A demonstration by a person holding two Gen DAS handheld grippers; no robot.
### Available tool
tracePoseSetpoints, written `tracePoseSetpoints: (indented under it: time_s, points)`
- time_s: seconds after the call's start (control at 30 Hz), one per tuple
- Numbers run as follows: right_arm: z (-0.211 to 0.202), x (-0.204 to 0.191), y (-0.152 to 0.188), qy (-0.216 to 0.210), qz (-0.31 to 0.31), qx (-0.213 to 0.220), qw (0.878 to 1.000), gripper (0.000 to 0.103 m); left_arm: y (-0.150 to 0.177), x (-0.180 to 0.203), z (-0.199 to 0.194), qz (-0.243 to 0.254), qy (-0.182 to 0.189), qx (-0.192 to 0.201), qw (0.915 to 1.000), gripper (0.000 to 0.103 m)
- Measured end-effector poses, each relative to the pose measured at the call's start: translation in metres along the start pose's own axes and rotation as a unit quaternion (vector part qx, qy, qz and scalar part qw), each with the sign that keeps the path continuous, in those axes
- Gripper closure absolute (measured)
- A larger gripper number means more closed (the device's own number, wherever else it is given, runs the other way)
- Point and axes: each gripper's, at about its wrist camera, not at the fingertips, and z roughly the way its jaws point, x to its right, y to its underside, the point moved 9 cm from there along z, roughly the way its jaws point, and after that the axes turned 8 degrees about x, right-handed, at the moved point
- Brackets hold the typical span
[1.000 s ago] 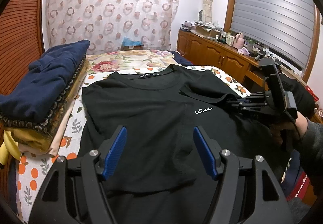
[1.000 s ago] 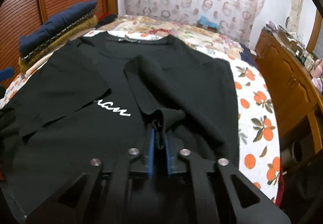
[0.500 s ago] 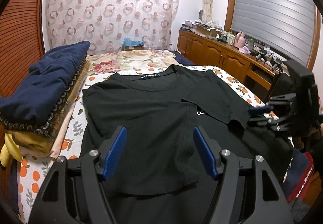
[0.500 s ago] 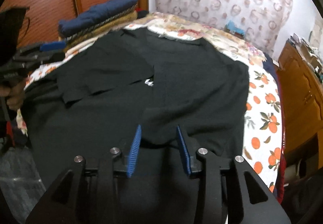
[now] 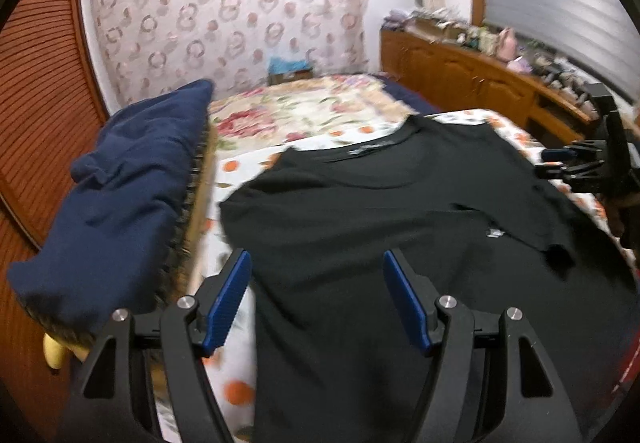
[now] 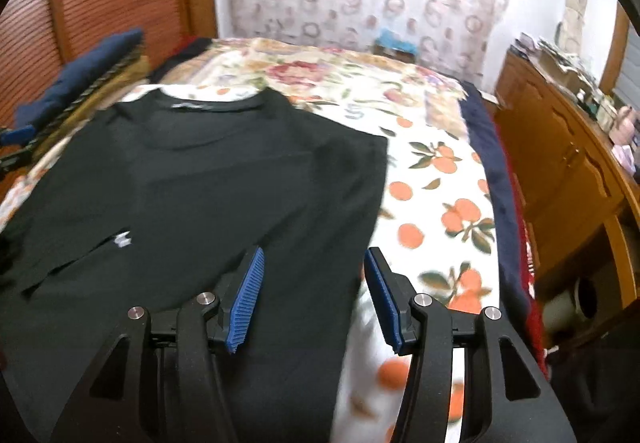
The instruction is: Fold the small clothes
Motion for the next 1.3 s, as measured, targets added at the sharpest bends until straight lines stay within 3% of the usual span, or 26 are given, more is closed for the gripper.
tracePoseSetpoints:
  time_s: [0.13,0.3,0.67,0.93,1.03,1.13,1.3]
  points:
    - [0.023,0.010,-0.003,-0.002,0.009,-0.012,1.000,0.050,-0.007,-0.018,0.019,-0.021,-0.009,-0.023,0.9995,0.036]
    - [0.037,0.015,-0.011,-0.011,0.001,-0.010,1.000,0.050,-0.006,-0.019,0.047,-0.022,-0.021,-0.061,0.9977,0.047]
    - [0.040,0.021,-0.011,-0.024,0.012,-0.008,1.000,0.049,0.010,-0.030,0.093,-0.013,-0.069,-0.131,0.9889,0.048]
    - [0.041,0.021,-0.011,-0.024,0.012,-0.008,1.000,0.049,0.015,-0.031,0.101,-0.017,-0.059,-0.150,0.9867,0.049]
    - [0.041,0.021,-0.011,-0.024,0.012,-0.008,1.000,0.049,0.015,-0.030,0.100,-0.039,-0.028,-0.153,0.9871,0.064]
    - [0.040,0.021,-0.011,-0.024,0.012,-0.008,1.000,0.049,0.013,-0.031,0.097,-0.042,-0.021,-0.150,0.9876,0.094]
    - [0.041,0.021,-0.011,-0.024,0.011,-0.008,1.000,0.049,0.001,-0.030,0.081,-0.022,-0.038,-0.116,0.9923,0.097]
